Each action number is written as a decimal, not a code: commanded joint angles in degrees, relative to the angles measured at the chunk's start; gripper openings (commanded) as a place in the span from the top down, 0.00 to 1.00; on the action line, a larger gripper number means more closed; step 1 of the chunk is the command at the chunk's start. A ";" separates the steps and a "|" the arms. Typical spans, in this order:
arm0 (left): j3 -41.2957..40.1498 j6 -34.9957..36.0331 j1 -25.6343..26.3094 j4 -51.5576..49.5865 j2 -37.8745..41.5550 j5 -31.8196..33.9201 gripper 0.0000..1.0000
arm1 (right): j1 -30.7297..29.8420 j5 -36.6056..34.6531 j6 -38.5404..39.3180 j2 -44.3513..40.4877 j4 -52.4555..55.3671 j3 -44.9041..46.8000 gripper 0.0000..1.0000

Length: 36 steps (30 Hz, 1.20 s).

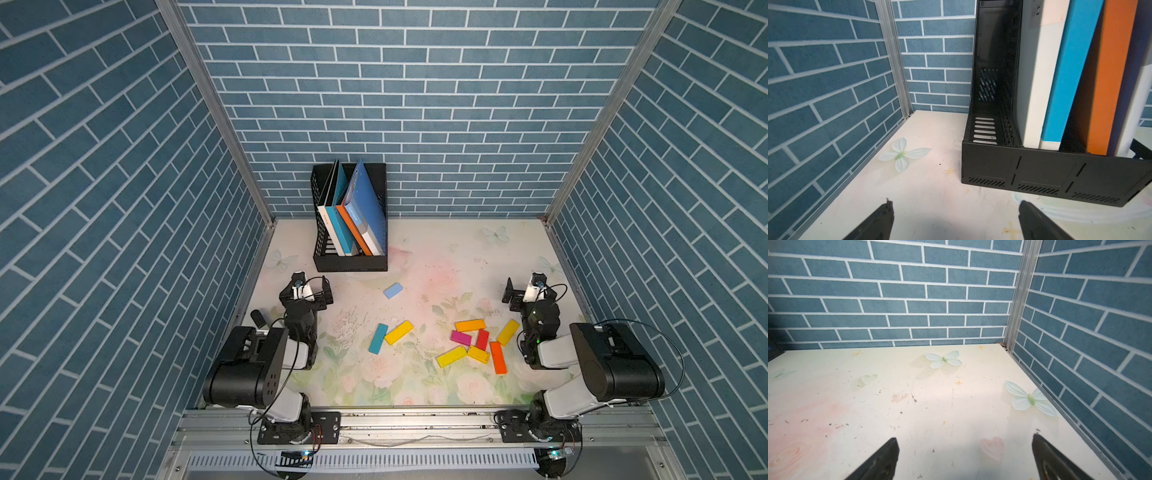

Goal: Assemble the letter h with building blocks
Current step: Pick up the building block from the center of the board.

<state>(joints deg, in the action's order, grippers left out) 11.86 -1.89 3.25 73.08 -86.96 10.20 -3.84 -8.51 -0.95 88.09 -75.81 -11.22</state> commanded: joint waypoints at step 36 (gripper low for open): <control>23.92 -35.82 16.95 -69.28 26.03 10.03 0.14 | -9.64 -7.31 -47.07 -25.68 84.57 -28.36 0.00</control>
<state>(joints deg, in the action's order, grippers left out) 36.10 -31.59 12.21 20.47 -58.72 23.44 -8.54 -13.43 -34.85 58.06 -15.97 -33.67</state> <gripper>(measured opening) 0.866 0.995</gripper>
